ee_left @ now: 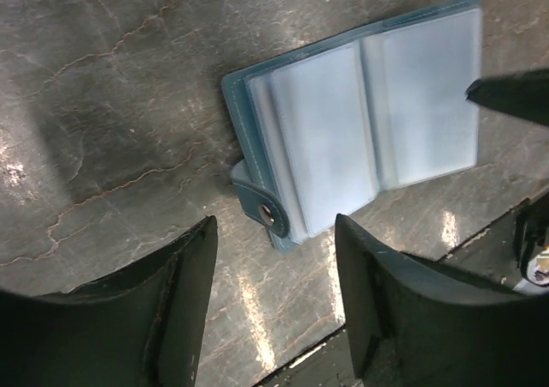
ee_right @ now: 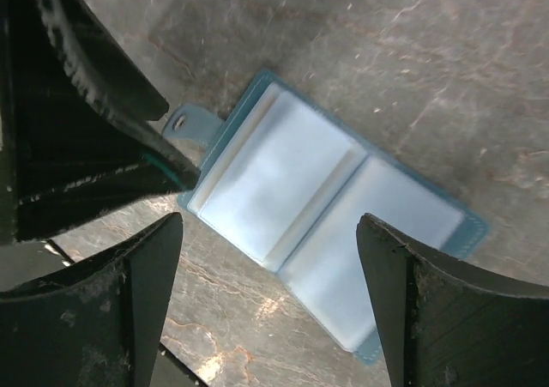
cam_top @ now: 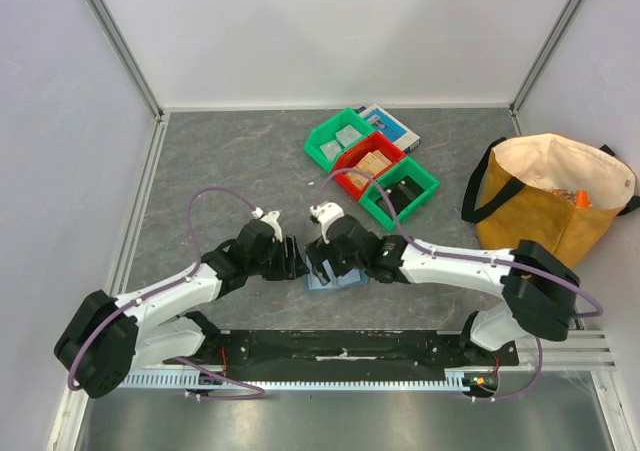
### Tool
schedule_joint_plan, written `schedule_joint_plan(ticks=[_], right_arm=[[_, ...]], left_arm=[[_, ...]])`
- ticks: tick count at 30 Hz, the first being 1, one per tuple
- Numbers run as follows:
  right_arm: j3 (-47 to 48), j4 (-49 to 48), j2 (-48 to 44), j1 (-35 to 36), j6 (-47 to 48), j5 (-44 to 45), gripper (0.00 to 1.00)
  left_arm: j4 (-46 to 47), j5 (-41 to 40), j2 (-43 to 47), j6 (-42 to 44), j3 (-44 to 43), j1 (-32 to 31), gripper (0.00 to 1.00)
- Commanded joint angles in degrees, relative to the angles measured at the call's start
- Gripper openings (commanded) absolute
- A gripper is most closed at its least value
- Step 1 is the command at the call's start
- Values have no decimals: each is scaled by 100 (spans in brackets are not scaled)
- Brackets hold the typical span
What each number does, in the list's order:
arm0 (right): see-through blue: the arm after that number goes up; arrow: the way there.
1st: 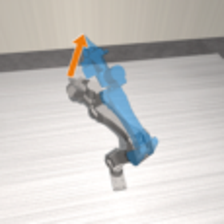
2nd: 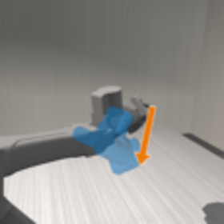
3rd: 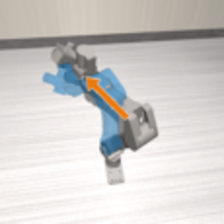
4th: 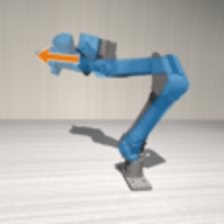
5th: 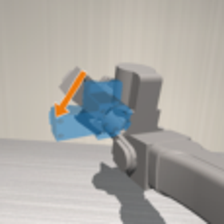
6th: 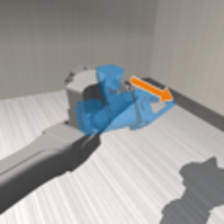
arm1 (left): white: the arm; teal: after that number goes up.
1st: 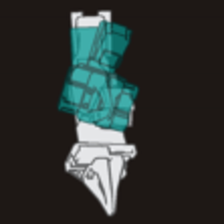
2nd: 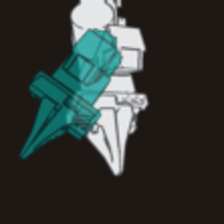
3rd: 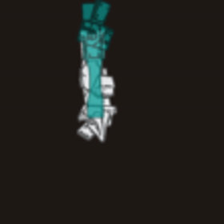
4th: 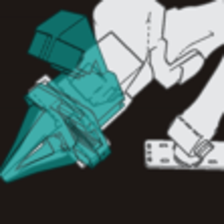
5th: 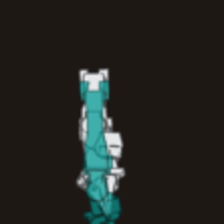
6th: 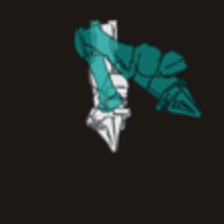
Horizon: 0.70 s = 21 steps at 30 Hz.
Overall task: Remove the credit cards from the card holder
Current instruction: Remove the credit card from the card holder.
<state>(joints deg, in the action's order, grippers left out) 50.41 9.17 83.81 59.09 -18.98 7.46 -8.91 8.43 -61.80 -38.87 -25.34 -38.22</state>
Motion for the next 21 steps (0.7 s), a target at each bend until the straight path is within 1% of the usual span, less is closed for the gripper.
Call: schedule_joint_plan(ticks=[1, 2, 5, 6, 9, 10, 12, 21], right_arm=[[249, -249, 503, 427, -18, 756, 89], [285, -249, 635, 497, -18, 852, 89], [425, -118, 952, 682, -26, 1072, 89], [460, -82, 1023, 735, -35, 1151, 89], [548, 14, 1172, 823, -44, 1389, 89], [566, 67, 1225, 841, -44, 1442, 89], [592, 85, 1278, 859, -53, 1486, 88], [628, 208, 1507, 903, -35, 1600, 82]], left_arm=[[521, -350, -201, -261, 108, -72, 56], [530, -359, -227, -261, 126, -81, 52], [539, -359, -245, -261, 179, -89, 32], [530, -359, -227, -261, 196, -72, 28], [548, -359, -192, -279, 267, -72, 8], [548, -359, -192, -279, 293, -81, 4], [539, -324, -175, -288, 328, -81, 2], [346, -324, 80, -288, 442, -72, 2]])
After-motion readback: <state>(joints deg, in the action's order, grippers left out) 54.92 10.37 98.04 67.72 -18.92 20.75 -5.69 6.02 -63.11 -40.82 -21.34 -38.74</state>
